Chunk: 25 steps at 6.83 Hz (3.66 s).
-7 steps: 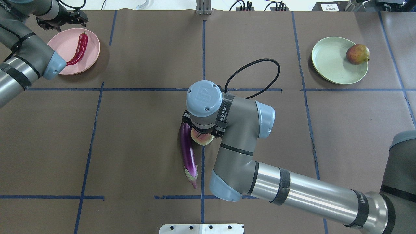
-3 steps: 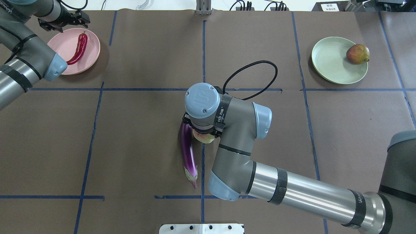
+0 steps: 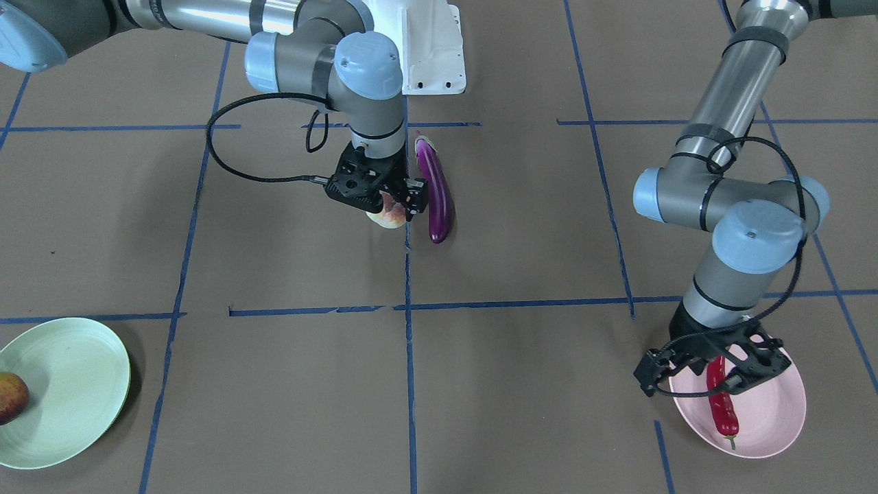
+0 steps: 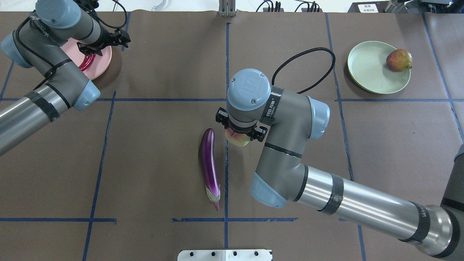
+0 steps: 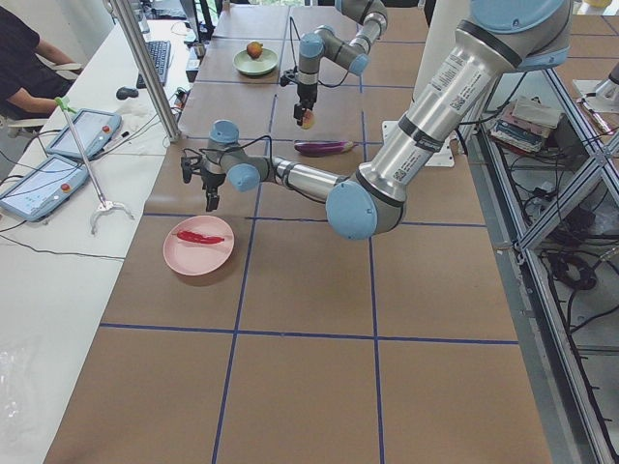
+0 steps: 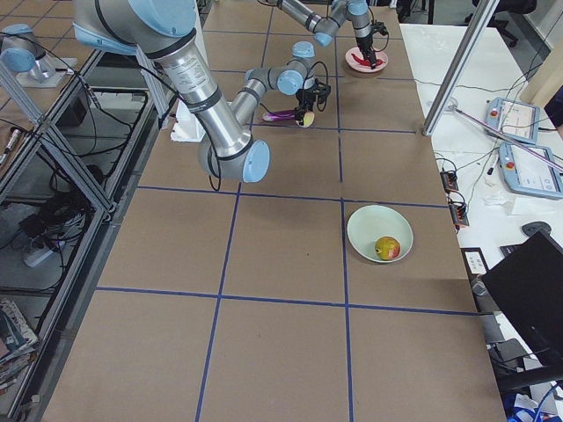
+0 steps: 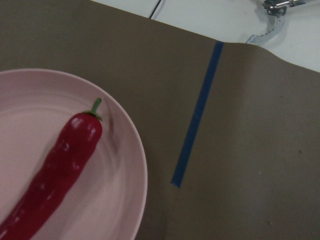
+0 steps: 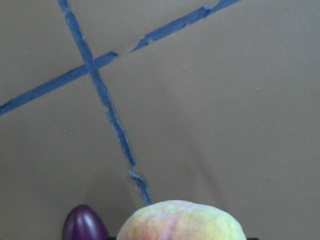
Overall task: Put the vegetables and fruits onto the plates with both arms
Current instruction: 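Grasp the peach with the right gripper and lift it, then place the peach on the green plate while the left gripper grasps the eggplant, then carry the purple eggplant to the pink plate with the left gripper and release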
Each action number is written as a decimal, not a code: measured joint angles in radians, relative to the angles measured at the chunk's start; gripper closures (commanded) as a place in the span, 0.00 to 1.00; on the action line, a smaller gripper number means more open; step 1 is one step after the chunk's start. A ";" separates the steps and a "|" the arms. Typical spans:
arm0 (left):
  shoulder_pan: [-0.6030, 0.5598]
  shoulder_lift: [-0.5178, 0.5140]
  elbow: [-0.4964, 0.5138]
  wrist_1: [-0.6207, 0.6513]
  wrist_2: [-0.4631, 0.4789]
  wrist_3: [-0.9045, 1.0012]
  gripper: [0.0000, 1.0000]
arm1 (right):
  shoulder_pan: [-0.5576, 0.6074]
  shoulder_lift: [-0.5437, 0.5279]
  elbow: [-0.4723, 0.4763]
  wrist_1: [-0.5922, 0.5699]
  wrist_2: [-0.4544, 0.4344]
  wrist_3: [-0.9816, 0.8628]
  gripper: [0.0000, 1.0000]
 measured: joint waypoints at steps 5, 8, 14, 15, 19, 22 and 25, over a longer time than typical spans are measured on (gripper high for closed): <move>0.258 0.022 -0.394 0.267 0.009 -0.164 0.00 | 0.401 -0.176 -0.079 0.019 0.113 -0.600 1.00; 0.411 0.015 -0.502 0.406 0.069 -0.171 0.00 | 0.553 -0.164 -0.401 0.242 0.126 -0.791 0.98; 0.536 -0.044 -0.427 0.441 0.126 -0.158 1.00 | 0.578 -0.165 -0.463 0.362 0.163 -0.850 0.00; 0.540 -0.048 -0.421 0.443 0.125 -0.154 1.00 | 0.579 -0.165 -0.460 0.363 0.176 -0.849 0.00; 0.421 -0.044 -0.482 0.472 0.126 -0.150 1.00 | 0.593 -0.234 -0.308 0.315 0.260 -0.842 0.00; 0.184 0.071 -0.508 0.432 0.118 -0.028 1.00 | 0.601 -0.441 0.016 0.241 0.336 -0.845 0.00; -0.108 0.135 -0.338 0.364 -0.050 0.311 1.00 | 0.599 -0.631 0.259 0.236 0.372 -0.841 0.00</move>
